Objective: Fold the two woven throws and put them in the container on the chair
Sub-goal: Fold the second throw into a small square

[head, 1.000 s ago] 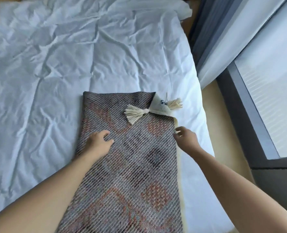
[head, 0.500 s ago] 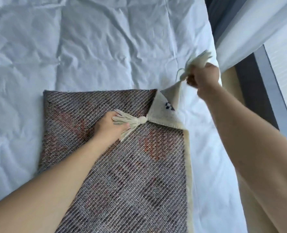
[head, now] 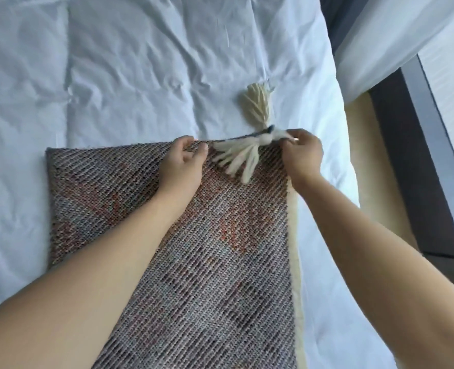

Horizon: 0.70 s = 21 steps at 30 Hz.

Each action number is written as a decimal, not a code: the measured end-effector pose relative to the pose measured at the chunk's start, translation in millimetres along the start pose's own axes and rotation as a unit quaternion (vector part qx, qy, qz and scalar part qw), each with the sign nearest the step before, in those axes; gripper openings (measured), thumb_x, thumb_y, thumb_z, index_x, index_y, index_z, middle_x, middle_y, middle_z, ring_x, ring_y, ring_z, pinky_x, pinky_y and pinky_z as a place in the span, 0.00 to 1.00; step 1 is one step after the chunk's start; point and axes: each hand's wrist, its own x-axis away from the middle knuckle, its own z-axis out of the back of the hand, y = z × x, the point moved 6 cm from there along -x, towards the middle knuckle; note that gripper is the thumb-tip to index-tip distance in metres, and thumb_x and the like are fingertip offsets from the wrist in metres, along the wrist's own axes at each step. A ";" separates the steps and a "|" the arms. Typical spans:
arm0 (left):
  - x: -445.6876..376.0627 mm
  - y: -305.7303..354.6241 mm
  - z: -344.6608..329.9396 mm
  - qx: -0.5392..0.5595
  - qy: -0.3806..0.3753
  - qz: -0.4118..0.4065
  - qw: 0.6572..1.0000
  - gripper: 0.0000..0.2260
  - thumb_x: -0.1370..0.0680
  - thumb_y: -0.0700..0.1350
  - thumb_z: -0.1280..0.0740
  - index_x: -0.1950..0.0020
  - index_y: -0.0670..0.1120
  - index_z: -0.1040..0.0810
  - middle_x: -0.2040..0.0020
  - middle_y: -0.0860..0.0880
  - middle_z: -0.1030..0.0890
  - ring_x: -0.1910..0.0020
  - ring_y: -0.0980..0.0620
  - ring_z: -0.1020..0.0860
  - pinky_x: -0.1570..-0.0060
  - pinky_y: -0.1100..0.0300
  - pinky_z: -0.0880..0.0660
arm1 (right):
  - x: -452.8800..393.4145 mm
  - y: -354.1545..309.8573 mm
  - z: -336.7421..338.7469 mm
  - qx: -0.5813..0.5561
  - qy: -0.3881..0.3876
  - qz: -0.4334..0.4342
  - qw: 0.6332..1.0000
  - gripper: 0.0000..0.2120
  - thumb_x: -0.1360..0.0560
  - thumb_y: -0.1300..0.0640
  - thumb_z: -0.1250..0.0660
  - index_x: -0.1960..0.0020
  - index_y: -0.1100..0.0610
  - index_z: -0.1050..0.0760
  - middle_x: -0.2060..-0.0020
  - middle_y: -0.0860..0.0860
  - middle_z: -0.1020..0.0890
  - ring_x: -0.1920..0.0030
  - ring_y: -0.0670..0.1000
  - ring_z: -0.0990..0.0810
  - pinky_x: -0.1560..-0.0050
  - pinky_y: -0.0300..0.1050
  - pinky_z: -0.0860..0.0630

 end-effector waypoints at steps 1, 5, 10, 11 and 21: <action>1.4 -8.2 10.4 -0.075 0.021 -0.028 0.997 0.17 0.20 0.56 0.34 0.33 0.52 0.26 0.48 0.54 0.18 0.52 0.53 0.19 0.52 0.54 0.20 | -13.6 5.0 7.2 -0.058 0.012 -0.058 0.997 0.05 0.31 0.54 0.33 0.61 0.54 0.20 0.65 0.50 0.17 0.62 0.53 0.20 0.59 0.46 0.22; 19.0 -71.9 66.1 -0.272 0.087 -0.034 0.958 0.18 0.20 0.56 0.34 0.34 0.49 0.23 0.37 0.45 0.23 0.38 0.42 0.26 0.37 0.45 0.28 | 2.2 42.3 22.0 -0.094 -0.054 -0.147 0.983 0.15 0.26 0.46 0.28 0.59 0.58 0.24 0.68 0.55 0.21 0.70 0.53 0.22 0.65 0.48 0.18; 100.2 -163.5 138.5 -0.358 0.119 0.011 0.926 0.20 0.20 0.53 0.33 0.33 0.43 0.24 0.33 0.39 0.27 0.35 0.37 0.30 0.36 0.41 0.31 | 131.6 137.0 36.9 -0.032 -0.152 -0.155 0.976 0.17 0.27 0.44 0.25 0.52 0.59 0.18 0.67 0.50 0.22 0.68 0.49 0.25 0.66 0.44 0.28; 119.2 -178.6 150.0 -0.373 0.119 0.011 0.920 0.21 0.20 0.54 0.34 0.32 0.43 0.24 0.33 0.39 0.27 0.35 0.36 0.30 0.36 0.40 0.30 | 163.2 152.8 41.7 -0.028 -0.173 -0.171 0.970 0.17 0.27 0.44 0.25 0.52 0.59 0.18 0.66 0.50 0.20 0.66 0.50 0.23 0.64 0.45 0.28; 324.0 -321.0 221.4 -0.342 0.029 0.162 0.925 0.41 0.26 0.64 0.31 0.19 0.53 0.43 0.23 0.40 0.39 0.24 0.39 0.39 0.27 0.42 0.38 | 411.7 263.9 95.6 0.050 -0.258 -0.257 0.930 0.19 0.30 0.42 0.23 0.47 0.53 0.17 0.55 0.47 0.12 0.53 0.48 0.13 0.49 0.51 0.17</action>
